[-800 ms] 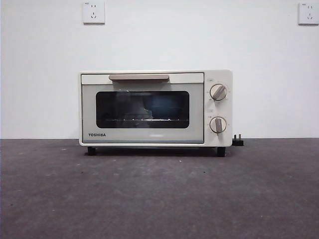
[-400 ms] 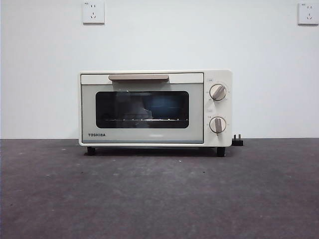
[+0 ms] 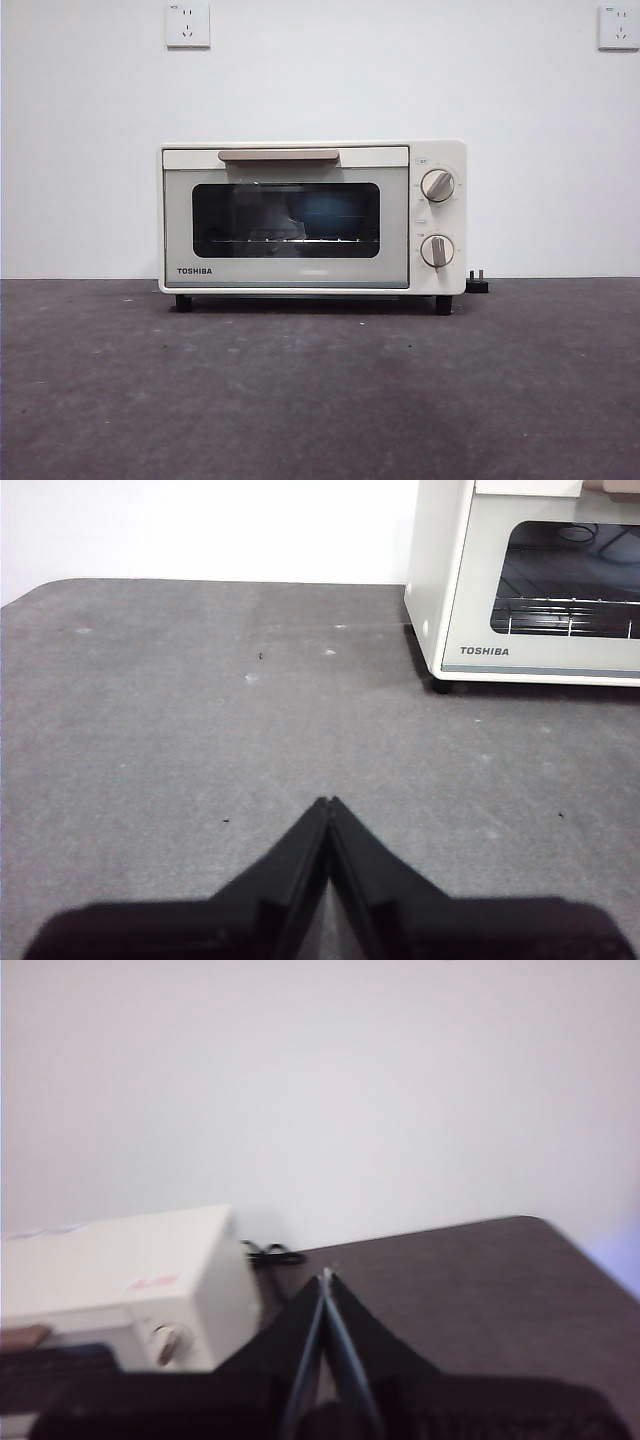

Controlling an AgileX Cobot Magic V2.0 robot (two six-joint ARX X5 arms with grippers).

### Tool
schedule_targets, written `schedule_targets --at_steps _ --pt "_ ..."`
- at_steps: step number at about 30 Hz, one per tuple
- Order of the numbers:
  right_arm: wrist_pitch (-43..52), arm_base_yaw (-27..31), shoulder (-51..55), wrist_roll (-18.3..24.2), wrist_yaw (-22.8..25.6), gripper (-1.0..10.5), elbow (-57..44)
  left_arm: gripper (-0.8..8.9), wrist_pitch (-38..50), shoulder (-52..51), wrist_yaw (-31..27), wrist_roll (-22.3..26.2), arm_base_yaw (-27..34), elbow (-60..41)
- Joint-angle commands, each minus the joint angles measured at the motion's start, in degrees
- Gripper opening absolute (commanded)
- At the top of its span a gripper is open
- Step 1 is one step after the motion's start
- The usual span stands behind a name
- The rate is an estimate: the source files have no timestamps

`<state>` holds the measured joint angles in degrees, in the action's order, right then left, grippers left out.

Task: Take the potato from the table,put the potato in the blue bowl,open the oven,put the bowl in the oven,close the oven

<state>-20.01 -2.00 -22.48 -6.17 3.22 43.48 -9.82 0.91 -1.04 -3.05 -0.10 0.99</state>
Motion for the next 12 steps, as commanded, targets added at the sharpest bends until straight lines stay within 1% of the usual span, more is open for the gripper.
schedule_targets --at_steps 1,3,5,8,12 --pt "8.9 1.4 4.2 0.5 -0.9 0.0 -11.7 -0.04 0.4 0.0 0.0 0.5 0.2 -0.6" --pt "14.1 1.7 7.5 0.7 -0.9 0.0 -19.1 -0.04 0.4 0.0 0.0 0.5 0.2 -0.6" --pt "17.2 1.7 10.6 1.0 -0.6 0.0 -25.0 -0.04 0.4 0.0 0.0 0.5 0.2 -0.6" --pt "17.1 1.7 14.7 2.4 -0.7 0.0 -31.5 -0.04 0.4 0.0 0.0 0.5 0.2 -0.6" --pt "17.0 1.7 18.3 2.4 -0.7 0.0 -37.4 -0.04 0.4 0.0 0.0 0.5 0.2 -0.6"
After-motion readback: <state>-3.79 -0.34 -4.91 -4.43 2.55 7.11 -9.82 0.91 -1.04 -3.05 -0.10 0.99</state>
